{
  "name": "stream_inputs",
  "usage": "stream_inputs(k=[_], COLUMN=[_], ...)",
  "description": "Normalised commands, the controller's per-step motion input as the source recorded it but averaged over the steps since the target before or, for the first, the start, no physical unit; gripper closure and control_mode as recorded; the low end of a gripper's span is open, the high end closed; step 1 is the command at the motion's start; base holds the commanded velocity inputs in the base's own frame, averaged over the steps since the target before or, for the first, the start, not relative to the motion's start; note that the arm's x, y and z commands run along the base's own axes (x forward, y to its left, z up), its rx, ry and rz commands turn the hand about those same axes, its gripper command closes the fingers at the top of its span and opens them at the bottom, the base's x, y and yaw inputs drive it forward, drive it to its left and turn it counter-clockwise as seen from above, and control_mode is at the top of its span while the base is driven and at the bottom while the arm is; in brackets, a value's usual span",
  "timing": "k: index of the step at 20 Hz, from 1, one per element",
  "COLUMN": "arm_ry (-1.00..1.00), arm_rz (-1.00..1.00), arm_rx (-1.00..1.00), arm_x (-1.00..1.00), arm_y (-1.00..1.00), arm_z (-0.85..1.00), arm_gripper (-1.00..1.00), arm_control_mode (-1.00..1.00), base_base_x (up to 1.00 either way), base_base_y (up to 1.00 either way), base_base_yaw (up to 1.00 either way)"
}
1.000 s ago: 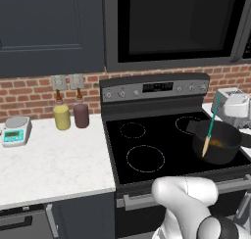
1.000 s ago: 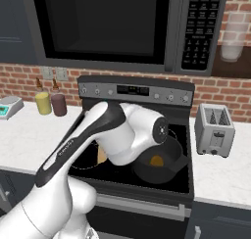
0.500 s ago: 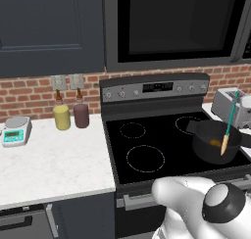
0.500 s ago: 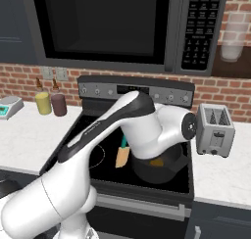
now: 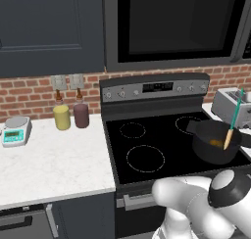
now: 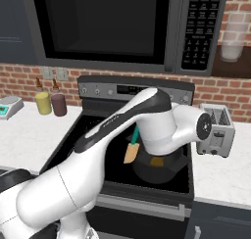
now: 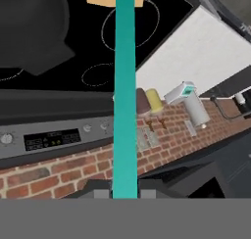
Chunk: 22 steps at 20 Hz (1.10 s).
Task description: Put the bell pepper and avocado in the pot. Retrieve the spatula and lightly stir the vegetables in the pot.
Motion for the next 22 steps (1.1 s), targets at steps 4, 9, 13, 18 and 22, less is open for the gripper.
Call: stream_inputs(k=[4, 9, 13, 18, 22], arm_ry=[-0.03, -0.35, -0.68, -0.09, 0.17], arm_rz=[-0.06, -0.05, -0.05, -0.12, -0.08], arm_rx=[0.00, -0.02, -0.08, 0.01, 0.04], arm_x=[0.40, -0.12, -0.56, 0.02, 0.16], arm_y=[-0.21, -0.04, 0.00, -0.04, -0.36], arm_z=[-0.01, -0.19, -0.24, 0.00, 0.00], arm_gripper=[1.00, 1.00, 1.00, 1.00, 1.00], arm_control_mode=[-1.00, -1.00, -1.00, -1.00, -1.00], base_base_x=[0.00, 0.00, 0.00, 0.00, 0.00], base_base_y=[0.00, 0.00, 0.00, 0.00, 0.00], base_base_yaw=[0.00, 0.00, 0.00, 0.00, 0.00])
